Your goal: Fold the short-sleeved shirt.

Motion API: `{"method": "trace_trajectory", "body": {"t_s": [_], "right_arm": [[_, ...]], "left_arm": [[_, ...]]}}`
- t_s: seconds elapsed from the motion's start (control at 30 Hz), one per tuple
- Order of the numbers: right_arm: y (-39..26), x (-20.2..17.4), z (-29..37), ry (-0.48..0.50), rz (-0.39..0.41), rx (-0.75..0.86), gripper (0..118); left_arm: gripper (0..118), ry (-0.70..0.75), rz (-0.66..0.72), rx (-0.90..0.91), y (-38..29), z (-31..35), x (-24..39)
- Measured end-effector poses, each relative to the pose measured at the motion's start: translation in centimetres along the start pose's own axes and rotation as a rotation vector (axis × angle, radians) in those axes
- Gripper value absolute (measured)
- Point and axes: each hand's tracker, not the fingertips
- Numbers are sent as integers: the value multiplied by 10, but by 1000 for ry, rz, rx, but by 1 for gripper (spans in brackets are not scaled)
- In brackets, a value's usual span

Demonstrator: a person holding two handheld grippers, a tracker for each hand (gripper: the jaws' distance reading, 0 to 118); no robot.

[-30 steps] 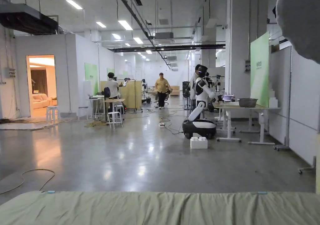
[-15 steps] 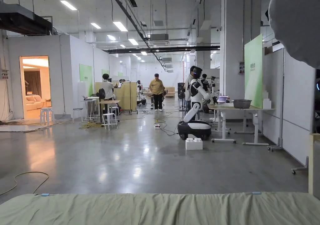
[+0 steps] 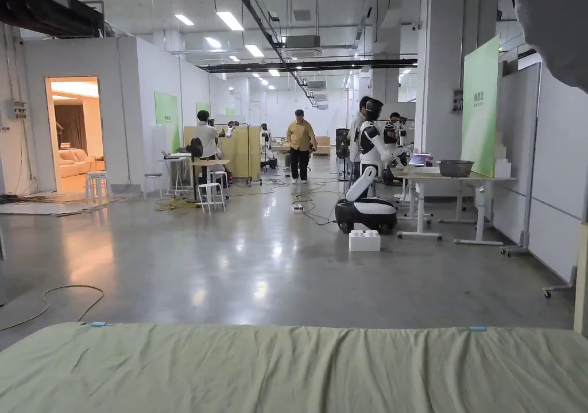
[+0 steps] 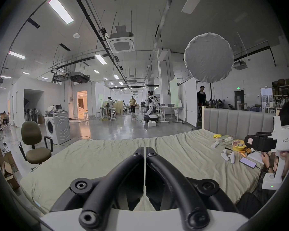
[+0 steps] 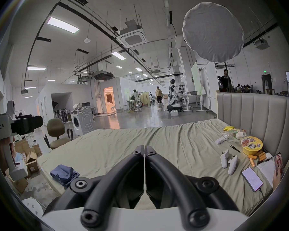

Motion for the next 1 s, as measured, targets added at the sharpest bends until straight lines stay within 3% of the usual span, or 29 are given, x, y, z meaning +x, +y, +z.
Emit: {"method": "trace_trajectory", "body": {"t_s": [0.73, 0.77, 0.83, 0.9, 0.93, 1.0], "right_arm": [[1, -2, -2, 1, 20, -23, 3], [1, -2, -2, -2, 19, -21, 10], [2, -2, -1, -10, 19, -16, 38], [3, -2, -2, -9, 14, -23, 61], [3, -2, -2, -10, 15, -24, 70], [4, -3, -1, -21, 22, -20, 86]], "left_arm": [[2, 6, 14, -9, -3, 0, -1], [7, 7, 14, -8, -3, -1, -1], [26, 11, 12, -1, -3, 0, -2], [59, 5, 14, -1, -4, 0, -3], [70, 2, 14, 1, -4, 0, -3], [81, 2, 15, 7, -4, 1, -3]]}}
